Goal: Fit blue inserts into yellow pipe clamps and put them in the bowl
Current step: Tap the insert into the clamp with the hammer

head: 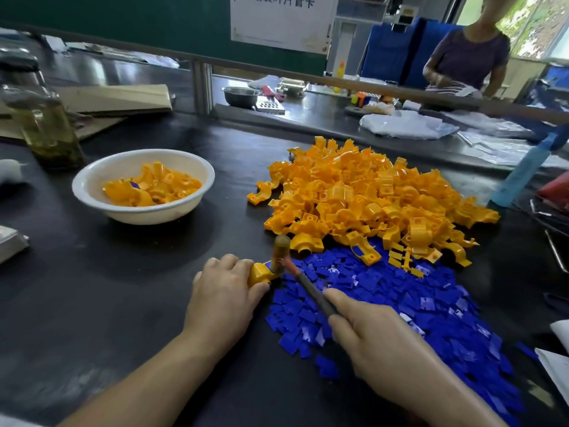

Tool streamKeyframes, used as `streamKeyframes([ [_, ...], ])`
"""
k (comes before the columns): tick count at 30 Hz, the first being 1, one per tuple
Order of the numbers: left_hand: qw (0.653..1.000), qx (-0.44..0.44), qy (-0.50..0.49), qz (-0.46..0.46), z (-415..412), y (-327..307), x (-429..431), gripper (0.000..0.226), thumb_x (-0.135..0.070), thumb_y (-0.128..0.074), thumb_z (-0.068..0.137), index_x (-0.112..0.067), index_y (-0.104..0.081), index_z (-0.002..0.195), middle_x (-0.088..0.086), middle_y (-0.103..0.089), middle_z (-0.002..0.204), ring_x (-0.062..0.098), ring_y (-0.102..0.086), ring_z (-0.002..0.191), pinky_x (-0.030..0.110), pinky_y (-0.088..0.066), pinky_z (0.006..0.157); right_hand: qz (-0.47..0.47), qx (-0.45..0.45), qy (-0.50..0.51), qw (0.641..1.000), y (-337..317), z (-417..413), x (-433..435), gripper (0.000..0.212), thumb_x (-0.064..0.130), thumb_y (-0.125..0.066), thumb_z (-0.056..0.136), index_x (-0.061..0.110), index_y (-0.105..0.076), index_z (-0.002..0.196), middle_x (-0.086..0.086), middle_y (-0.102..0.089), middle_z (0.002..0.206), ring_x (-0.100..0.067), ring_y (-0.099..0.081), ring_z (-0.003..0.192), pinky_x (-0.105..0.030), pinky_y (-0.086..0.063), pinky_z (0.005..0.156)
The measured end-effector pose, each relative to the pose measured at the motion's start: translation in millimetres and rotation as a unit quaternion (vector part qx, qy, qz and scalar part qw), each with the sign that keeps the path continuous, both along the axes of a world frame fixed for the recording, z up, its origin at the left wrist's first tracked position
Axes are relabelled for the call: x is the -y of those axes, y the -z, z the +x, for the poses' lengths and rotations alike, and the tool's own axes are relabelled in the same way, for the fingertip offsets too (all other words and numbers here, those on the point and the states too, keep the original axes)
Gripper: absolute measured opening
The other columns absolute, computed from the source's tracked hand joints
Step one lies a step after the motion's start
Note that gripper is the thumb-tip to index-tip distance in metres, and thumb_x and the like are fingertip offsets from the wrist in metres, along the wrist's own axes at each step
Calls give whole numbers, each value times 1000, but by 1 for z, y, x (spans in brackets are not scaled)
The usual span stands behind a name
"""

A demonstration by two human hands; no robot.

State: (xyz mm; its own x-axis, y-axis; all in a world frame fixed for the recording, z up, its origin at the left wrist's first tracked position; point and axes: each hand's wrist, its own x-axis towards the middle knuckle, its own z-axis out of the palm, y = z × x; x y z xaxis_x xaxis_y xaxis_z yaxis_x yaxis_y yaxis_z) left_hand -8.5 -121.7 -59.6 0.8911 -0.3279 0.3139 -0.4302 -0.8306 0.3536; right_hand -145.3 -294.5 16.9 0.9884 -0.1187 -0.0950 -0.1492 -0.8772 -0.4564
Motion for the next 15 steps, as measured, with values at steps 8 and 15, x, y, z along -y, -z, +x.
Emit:
streamKeyframes([
  [8, 1000, -1, -8, 7, -1, 1, 0, 46, -60, -50, 90, -30, -60, 123, -9, -58, 112, 15, -48, 105, 33, -40, 90, -20, 58, -2, 998, 1, 7, -12, 20, 35, -38, 100, 40, -40, 120, 9, -56, 79, -6, -54, 62, -25, -46, 51],
  [15, 1000, -3, -7, 4, -1, 0, 0, 46, -60, -50, 90, -31, -59, 124, -10, -57, 114, 14, -47, 106, 33, -41, 92, 33, 55, 16, 998, -1, -2, 4, 20, 36, -44, 98, 49, -43, 112, 7, -60, 74, -4, -57, 71, -23, -46, 56],
])
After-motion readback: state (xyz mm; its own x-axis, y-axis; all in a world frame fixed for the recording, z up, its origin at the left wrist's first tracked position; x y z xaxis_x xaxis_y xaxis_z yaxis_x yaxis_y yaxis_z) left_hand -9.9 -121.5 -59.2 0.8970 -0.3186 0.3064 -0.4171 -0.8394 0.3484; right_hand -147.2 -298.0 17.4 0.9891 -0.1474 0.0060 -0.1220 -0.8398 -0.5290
